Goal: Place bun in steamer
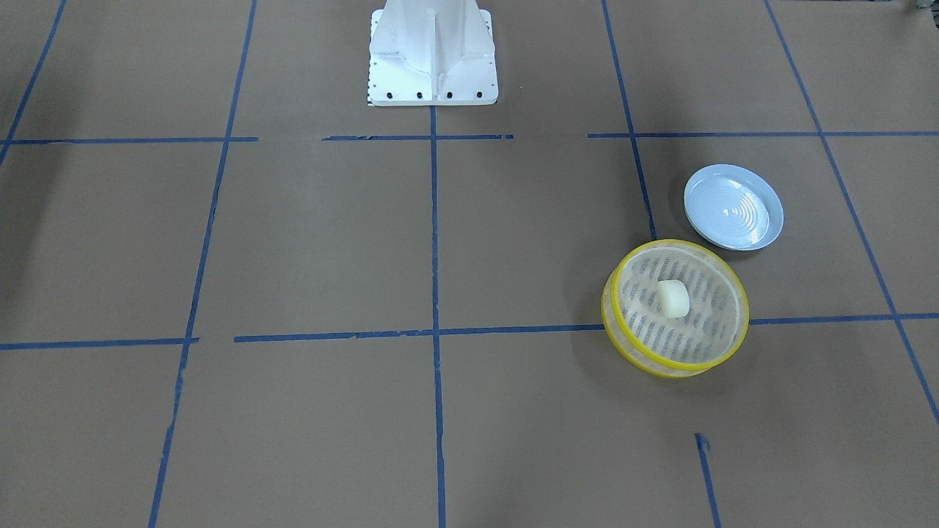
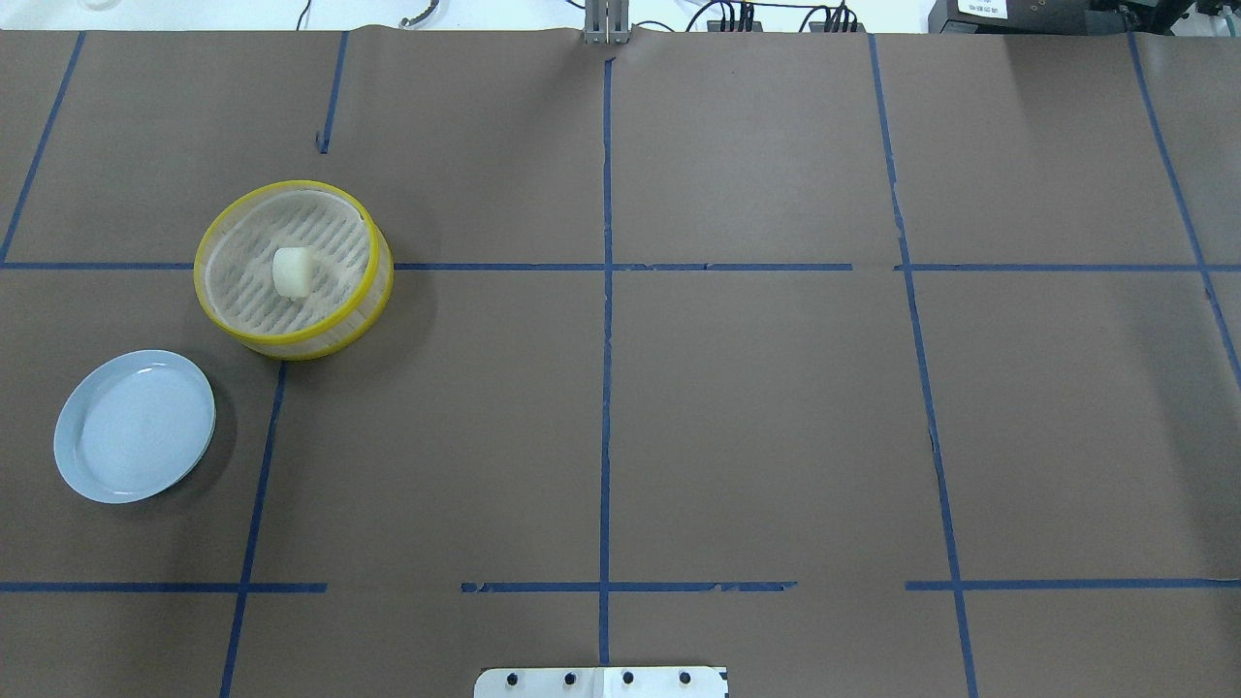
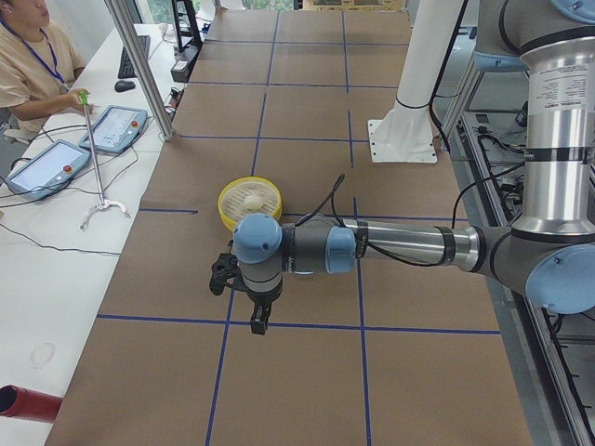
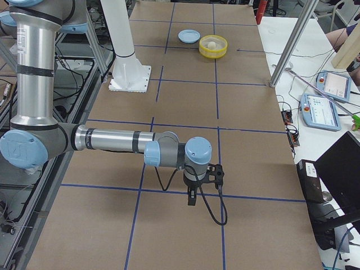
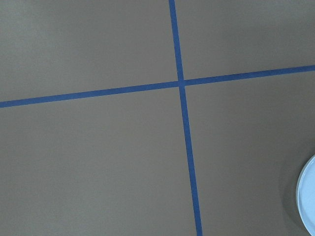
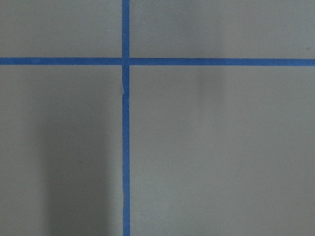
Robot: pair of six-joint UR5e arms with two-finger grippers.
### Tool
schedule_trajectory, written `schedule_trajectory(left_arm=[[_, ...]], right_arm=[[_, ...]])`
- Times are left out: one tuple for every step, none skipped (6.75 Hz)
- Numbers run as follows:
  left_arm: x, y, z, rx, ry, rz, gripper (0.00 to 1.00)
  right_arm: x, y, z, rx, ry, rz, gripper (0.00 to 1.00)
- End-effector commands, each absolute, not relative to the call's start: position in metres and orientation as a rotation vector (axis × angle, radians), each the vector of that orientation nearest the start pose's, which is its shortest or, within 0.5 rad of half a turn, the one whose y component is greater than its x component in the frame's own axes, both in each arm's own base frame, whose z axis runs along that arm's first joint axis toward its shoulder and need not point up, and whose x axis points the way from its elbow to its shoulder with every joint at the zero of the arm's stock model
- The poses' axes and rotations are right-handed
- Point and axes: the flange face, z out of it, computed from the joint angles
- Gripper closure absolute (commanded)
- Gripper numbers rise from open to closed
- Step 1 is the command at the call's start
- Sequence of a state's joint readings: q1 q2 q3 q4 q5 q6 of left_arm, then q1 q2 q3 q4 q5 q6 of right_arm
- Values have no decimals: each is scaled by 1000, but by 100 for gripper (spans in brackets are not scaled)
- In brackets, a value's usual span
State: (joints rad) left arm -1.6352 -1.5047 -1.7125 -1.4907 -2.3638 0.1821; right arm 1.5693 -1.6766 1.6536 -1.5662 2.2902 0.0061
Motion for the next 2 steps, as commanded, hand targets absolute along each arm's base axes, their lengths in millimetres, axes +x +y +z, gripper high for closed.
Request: schedule_trajectory(left_arm=[[-92, -457, 629, 89, 789, 108, 0], [-92, -457, 629, 90, 788, 110, 0]], right_arm=[[67, -446, 671, -20, -719, 11, 0], [67, -446, 671, -20, -719, 11, 0]])
